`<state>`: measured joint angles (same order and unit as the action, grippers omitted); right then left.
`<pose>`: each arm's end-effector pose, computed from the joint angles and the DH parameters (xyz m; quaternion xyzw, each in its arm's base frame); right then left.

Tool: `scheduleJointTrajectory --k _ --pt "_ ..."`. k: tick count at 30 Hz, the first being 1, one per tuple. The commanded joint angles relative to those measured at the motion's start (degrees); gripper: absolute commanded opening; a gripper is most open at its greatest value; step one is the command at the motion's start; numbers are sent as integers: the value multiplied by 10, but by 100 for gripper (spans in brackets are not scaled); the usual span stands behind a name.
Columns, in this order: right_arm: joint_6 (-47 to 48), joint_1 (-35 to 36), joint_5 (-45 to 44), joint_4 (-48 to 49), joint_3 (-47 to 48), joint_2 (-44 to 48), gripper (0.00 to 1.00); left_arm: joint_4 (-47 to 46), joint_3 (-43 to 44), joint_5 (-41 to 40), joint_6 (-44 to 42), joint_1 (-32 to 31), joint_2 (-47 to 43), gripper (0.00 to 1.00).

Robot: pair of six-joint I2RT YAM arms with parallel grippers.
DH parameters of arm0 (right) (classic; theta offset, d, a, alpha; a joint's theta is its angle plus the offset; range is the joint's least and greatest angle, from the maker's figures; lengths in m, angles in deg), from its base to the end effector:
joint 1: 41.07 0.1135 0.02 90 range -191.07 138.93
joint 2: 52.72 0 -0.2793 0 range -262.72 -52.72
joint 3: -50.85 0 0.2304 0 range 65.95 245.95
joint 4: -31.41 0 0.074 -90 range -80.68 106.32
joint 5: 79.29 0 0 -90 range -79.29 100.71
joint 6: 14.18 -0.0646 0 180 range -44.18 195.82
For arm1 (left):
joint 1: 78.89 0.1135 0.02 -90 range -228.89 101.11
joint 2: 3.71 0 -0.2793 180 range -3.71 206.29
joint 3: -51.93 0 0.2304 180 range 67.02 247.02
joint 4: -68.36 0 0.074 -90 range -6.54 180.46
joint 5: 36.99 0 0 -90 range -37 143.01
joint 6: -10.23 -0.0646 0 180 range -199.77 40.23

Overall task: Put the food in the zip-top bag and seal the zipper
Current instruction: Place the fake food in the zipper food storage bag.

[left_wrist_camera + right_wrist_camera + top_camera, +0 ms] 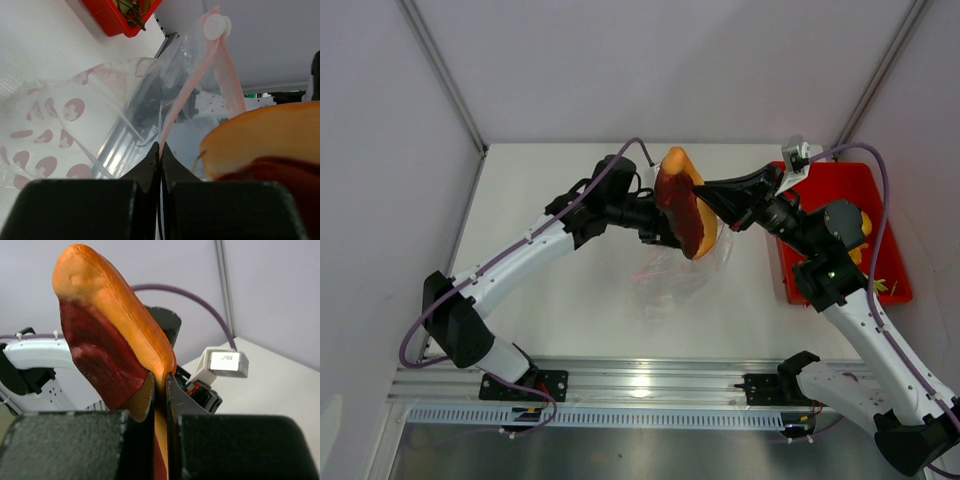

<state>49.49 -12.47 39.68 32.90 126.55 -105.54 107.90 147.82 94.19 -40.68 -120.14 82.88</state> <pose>0.1451 0.1148 0.4795 -0.2206 0.5204 0.4956 0.6595 0.2251 -0.2540 0.3678 0.1905 0.8082 -0.5338 0.1597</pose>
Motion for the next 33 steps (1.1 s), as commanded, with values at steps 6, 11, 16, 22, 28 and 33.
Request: scheduleJointTrajectory --k 6,11,16,22,28,33 --pt "0 10 63 49 -39 18 0 -27 38 41 15 14 -28 1" --pt "28 10 58 9 -55 33 0 -27 39 43 13 17 -35 1" --pt "46 10 35 -46 -52 44 0 -24 38 40 11 22 -39 1" --pt "60 10 15 -67 -54 50 16 -31 38 38 15 26 -42 1" --pt "77 6 -27 -96 -45 53 69 -27 44 37 15 27 -47 0" --pt "91 1 -81 -162 9 37 85 -24 45 34 17 28 -58 1"
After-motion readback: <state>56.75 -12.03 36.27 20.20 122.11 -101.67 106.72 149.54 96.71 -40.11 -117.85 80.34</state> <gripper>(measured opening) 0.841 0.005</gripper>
